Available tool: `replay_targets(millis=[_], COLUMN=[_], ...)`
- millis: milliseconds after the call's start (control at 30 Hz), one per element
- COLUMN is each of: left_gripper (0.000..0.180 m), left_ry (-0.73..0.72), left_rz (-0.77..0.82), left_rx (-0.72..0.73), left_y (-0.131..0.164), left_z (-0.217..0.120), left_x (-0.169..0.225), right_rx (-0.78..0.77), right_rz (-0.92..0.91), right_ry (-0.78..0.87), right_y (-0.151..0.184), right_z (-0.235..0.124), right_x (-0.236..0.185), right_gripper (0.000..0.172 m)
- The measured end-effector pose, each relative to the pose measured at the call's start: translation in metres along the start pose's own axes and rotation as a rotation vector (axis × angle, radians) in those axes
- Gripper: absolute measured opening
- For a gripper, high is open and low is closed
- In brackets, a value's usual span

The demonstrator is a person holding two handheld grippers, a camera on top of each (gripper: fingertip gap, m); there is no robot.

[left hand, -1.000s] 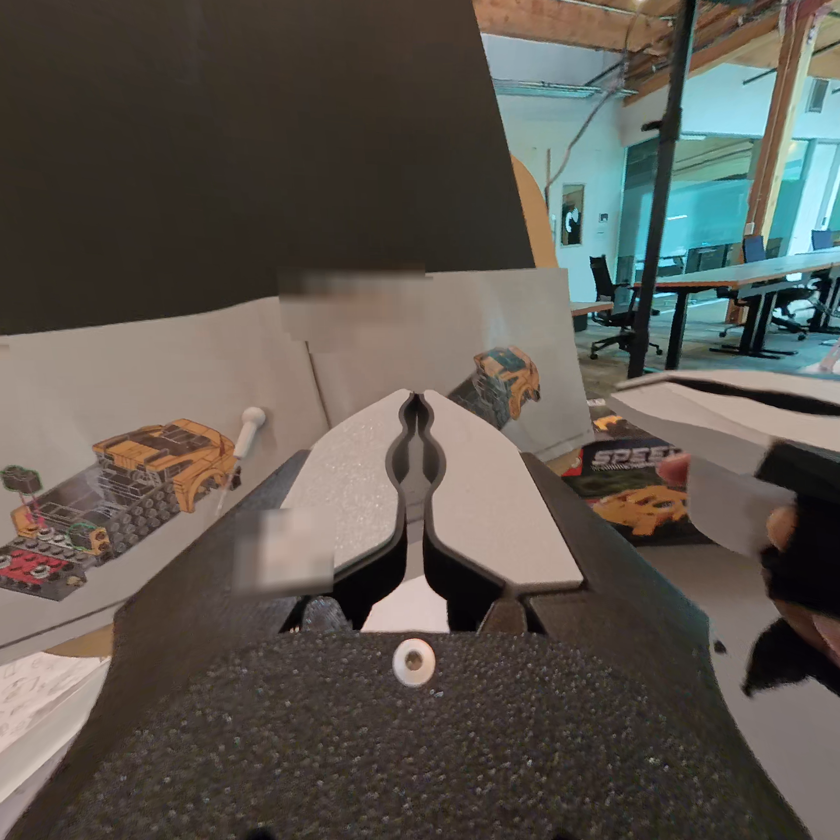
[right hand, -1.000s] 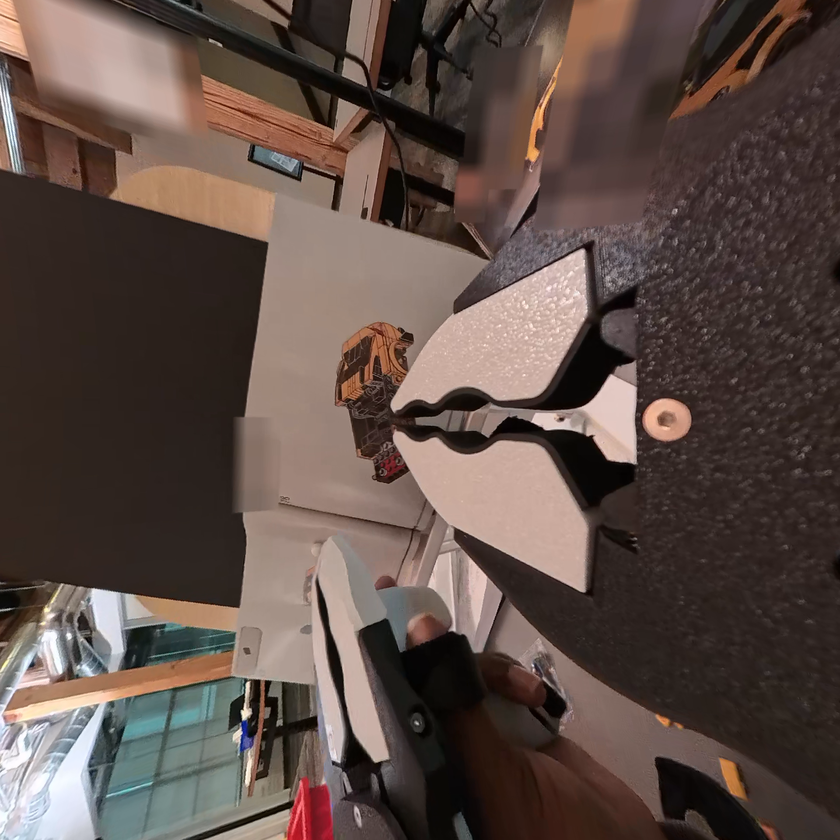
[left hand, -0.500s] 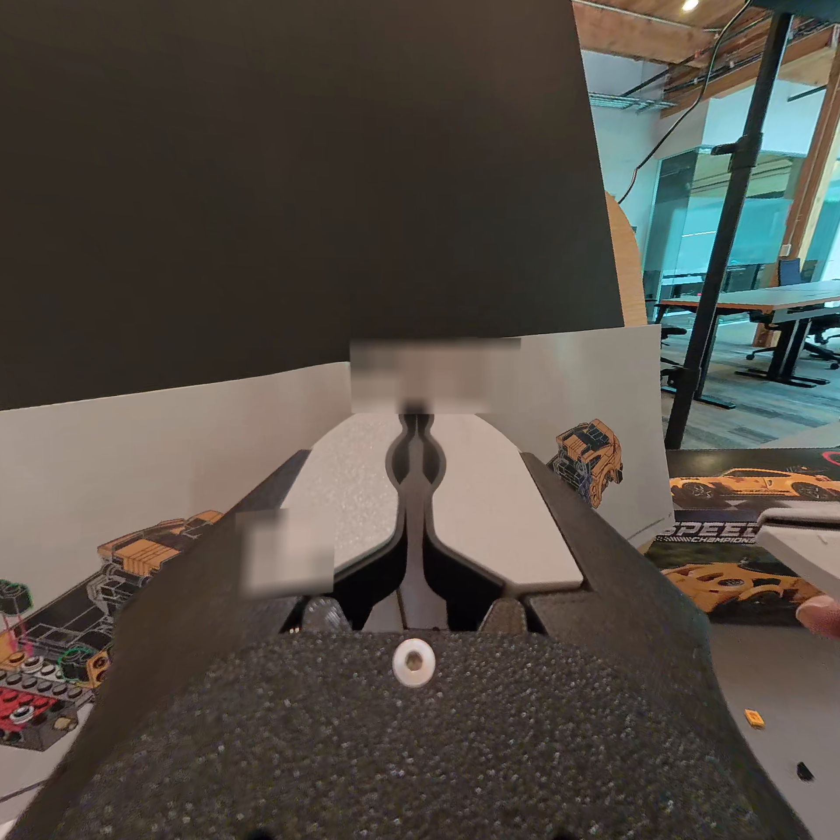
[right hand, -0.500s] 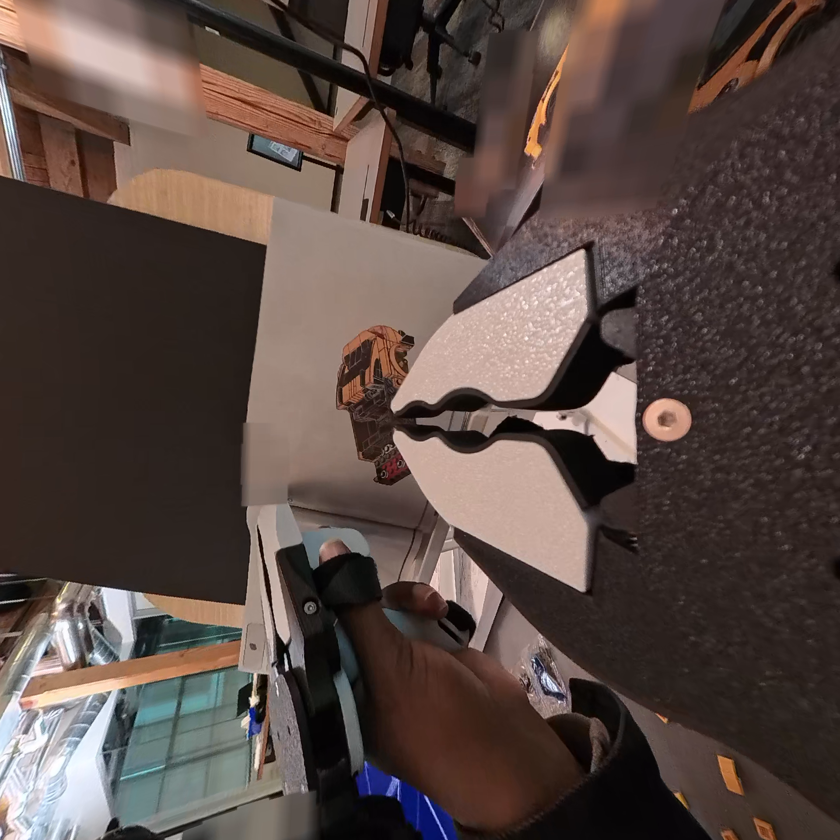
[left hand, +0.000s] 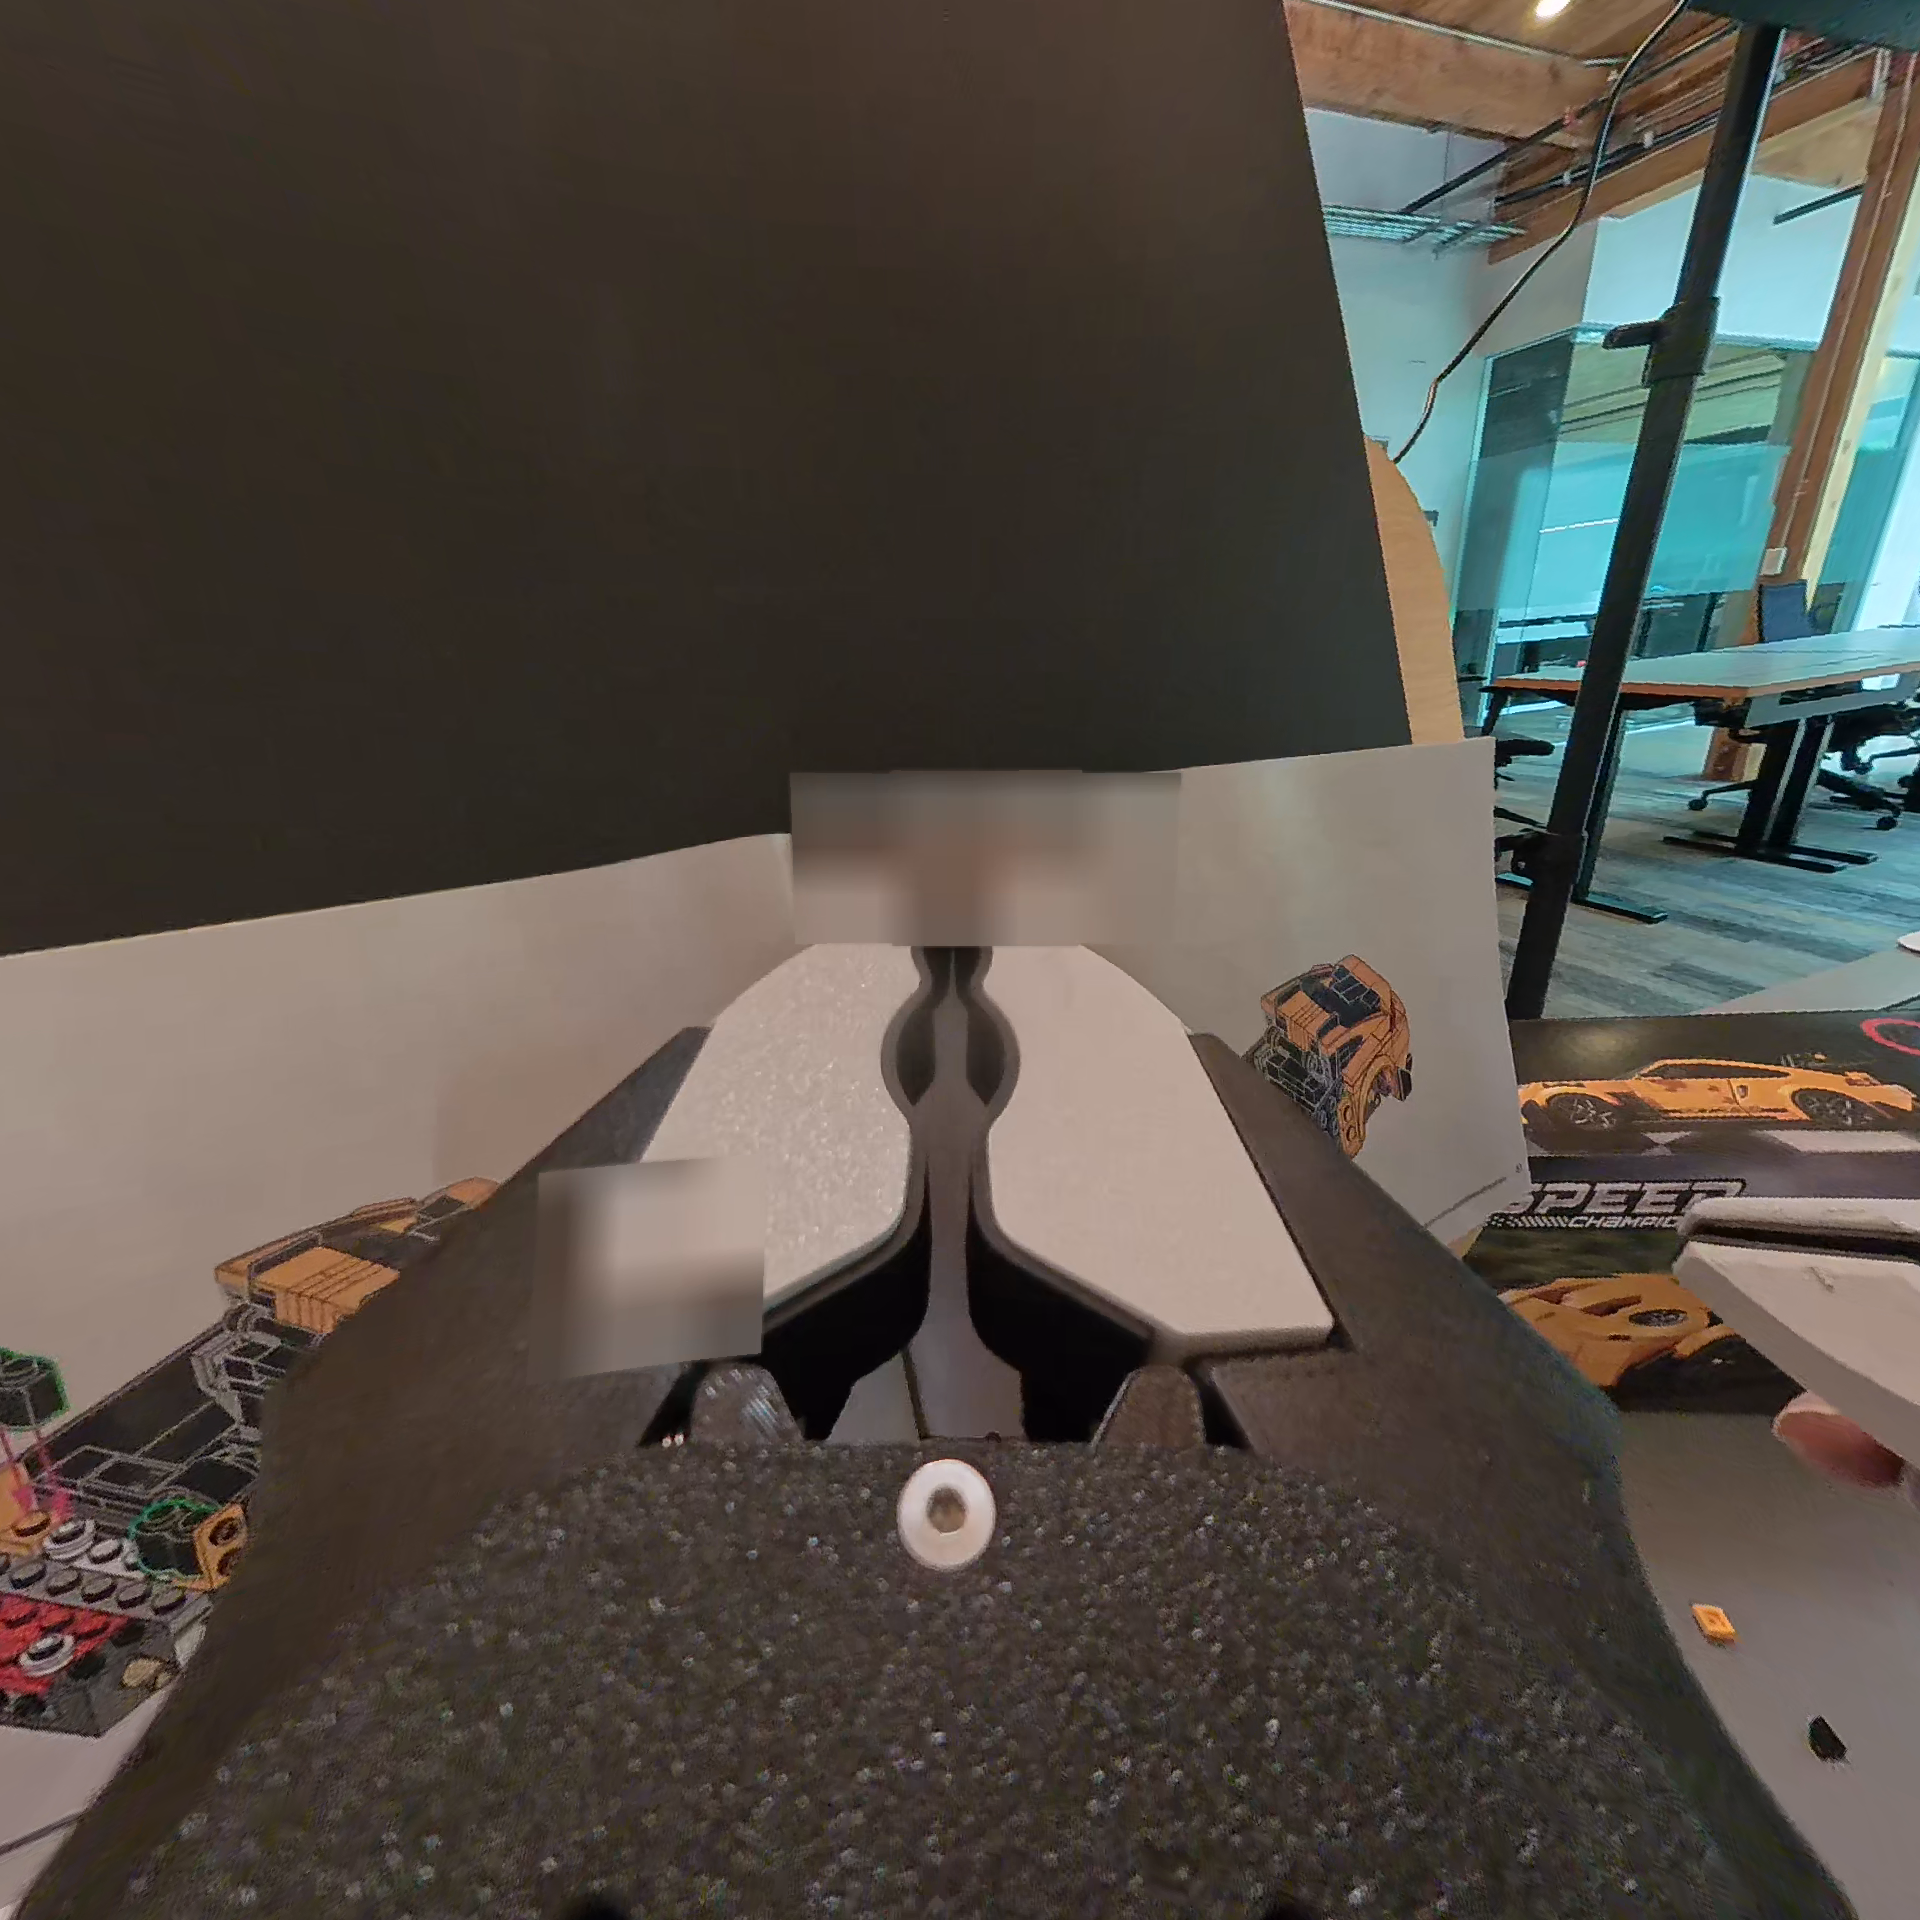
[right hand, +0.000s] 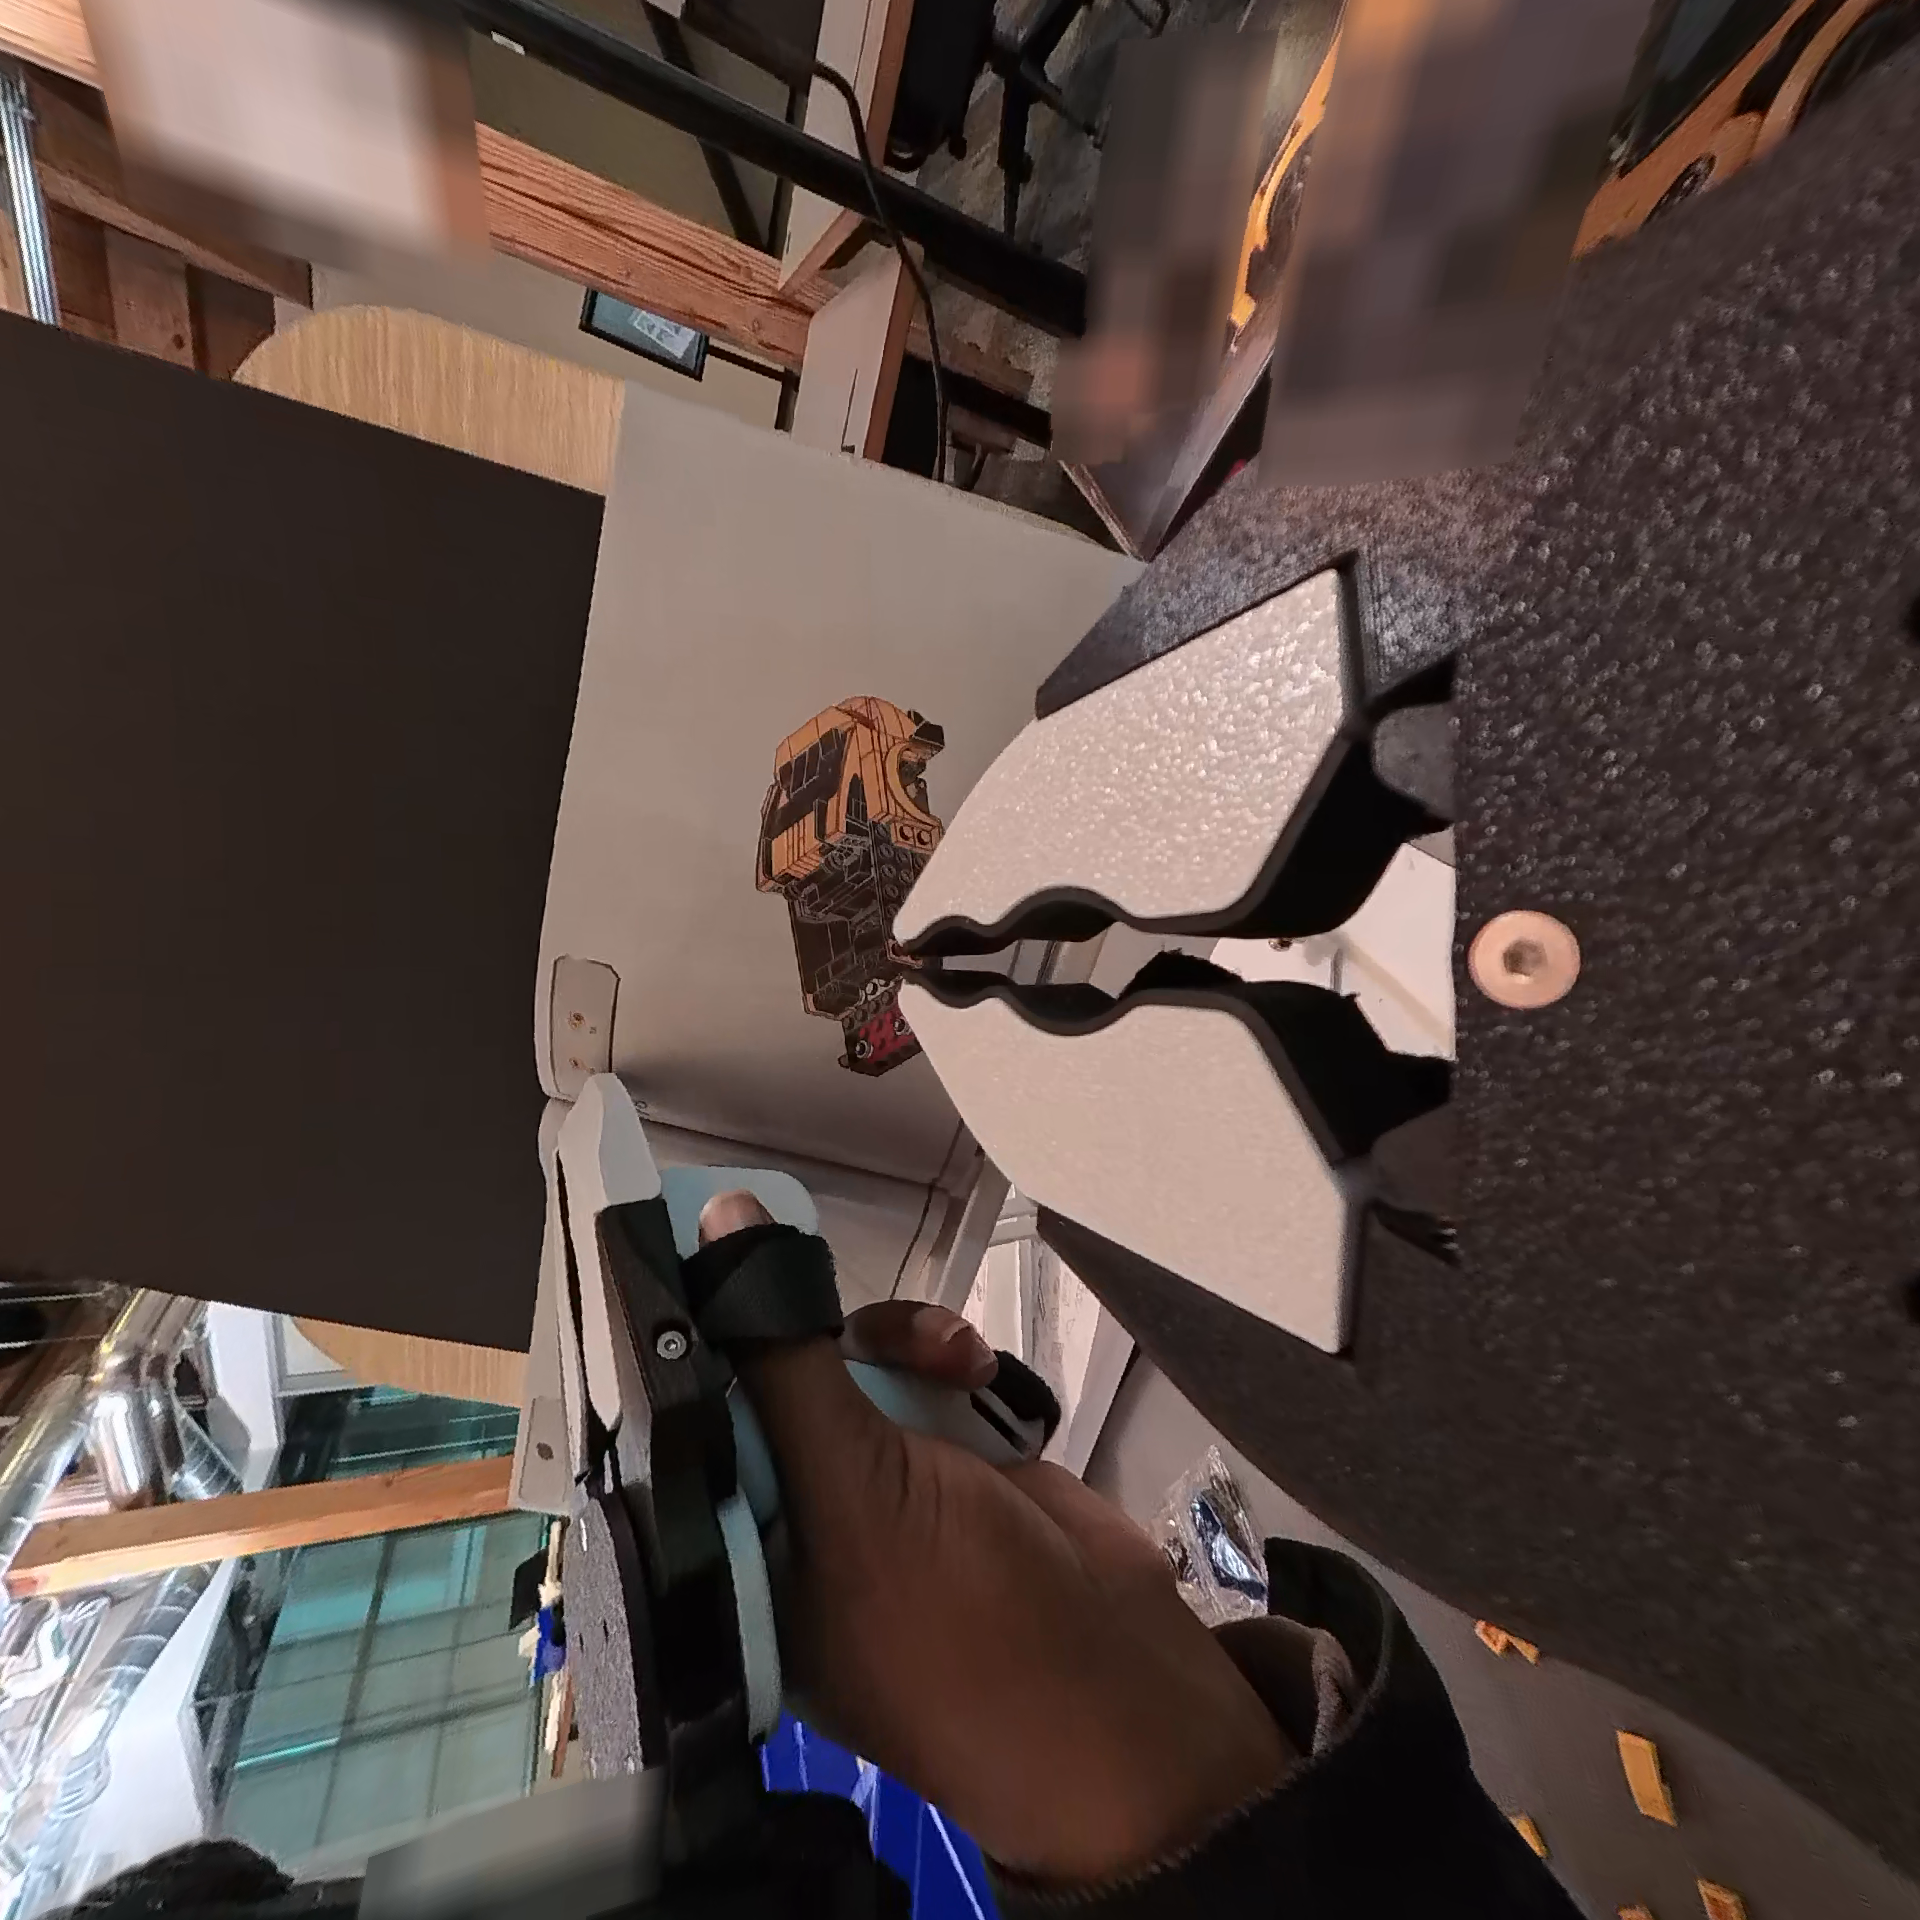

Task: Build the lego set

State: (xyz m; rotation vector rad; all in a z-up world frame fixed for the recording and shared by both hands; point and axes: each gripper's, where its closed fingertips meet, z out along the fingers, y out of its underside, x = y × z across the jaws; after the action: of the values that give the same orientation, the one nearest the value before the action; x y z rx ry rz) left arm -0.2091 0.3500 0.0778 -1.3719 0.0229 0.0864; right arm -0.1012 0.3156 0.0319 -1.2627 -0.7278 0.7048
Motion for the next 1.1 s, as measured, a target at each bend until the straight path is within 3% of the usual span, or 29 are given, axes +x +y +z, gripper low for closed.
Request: replay_targets(millis=[1100], left_gripper=[0.0], left_ry=[0.045], left_rz=[0.018], left_rx=[-0.011], left_y=[0.009], left_z=[-0.012], left_x=[0.022], right_rx=[-0.025], right_rz=[0.005], right_ry=[0.01], right_y=[0.01], right_z=[0.003], right_x=[0.003], right_gripper=[0.002])
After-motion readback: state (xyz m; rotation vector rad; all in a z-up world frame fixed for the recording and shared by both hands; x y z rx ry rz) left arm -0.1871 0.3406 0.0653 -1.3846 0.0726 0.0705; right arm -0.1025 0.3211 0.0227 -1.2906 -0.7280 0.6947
